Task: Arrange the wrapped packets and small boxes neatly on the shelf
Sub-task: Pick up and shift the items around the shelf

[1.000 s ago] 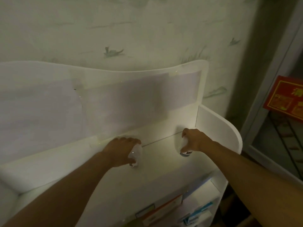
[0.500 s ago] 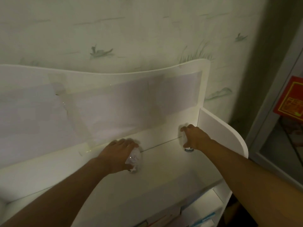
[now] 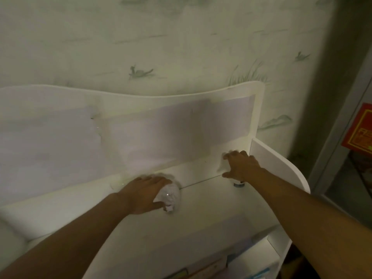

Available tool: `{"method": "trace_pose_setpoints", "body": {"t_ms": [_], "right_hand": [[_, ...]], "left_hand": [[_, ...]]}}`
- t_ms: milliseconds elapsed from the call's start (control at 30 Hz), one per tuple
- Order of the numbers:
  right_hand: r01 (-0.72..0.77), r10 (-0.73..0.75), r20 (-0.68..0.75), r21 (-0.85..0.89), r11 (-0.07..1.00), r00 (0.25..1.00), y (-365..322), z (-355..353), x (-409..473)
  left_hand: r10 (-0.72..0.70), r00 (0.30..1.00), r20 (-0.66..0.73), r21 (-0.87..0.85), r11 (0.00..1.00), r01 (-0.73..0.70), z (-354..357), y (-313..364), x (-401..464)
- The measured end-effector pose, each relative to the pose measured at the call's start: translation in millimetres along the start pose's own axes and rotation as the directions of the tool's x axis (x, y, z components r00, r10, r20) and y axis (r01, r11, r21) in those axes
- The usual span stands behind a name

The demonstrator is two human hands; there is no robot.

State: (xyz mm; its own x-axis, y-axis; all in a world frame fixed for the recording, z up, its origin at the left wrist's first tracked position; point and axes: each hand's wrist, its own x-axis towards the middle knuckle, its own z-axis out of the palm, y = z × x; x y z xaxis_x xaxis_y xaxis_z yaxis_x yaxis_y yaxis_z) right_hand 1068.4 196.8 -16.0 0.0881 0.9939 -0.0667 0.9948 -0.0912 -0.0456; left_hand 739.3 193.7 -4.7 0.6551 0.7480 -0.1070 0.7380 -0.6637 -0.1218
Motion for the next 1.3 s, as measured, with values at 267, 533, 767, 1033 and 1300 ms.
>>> {"method": "trace_pose_setpoints", "body": {"t_ms": [267,533,767,1033,1300], "right_hand": [[0.198,-0.184,-0.078,0.24,0.95,0.98,-82.9,-60.9,-19.7],[0.387,-0.364,-0.137,0.234,0.892,0.921,-204.3,-102.2,-52.3],[0.496,-0.459,-0.195,0.253,0.831,0.867,-332.6,-113.2,-104.4],[0.547,-0.523,-0.164,0.196,0.814,0.836,-478.3,-123.8,-185.3],[0.632,-0.612,-0.171,0.112,0.767,0.773,-599.5,-122.3,-253.3]], "left_hand": [[-0.095,0.995,-0.018,-0.031,0.995,0.094,-64.3,-37.5,-58.8],[-0.25,0.961,-0.122,0.001,0.968,0.252,-92.9,-88.0,-171.4],[-0.339,0.938,-0.068,-0.021,0.941,0.339,-97.3,-150.0,-289.7],[-0.429,0.898,-0.099,-0.201,0.892,0.404,-63.4,-231.2,-455.0],[-0.576,0.815,-0.062,-0.338,0.781,0.525,-8.0,-297.2,-589.2]]}}
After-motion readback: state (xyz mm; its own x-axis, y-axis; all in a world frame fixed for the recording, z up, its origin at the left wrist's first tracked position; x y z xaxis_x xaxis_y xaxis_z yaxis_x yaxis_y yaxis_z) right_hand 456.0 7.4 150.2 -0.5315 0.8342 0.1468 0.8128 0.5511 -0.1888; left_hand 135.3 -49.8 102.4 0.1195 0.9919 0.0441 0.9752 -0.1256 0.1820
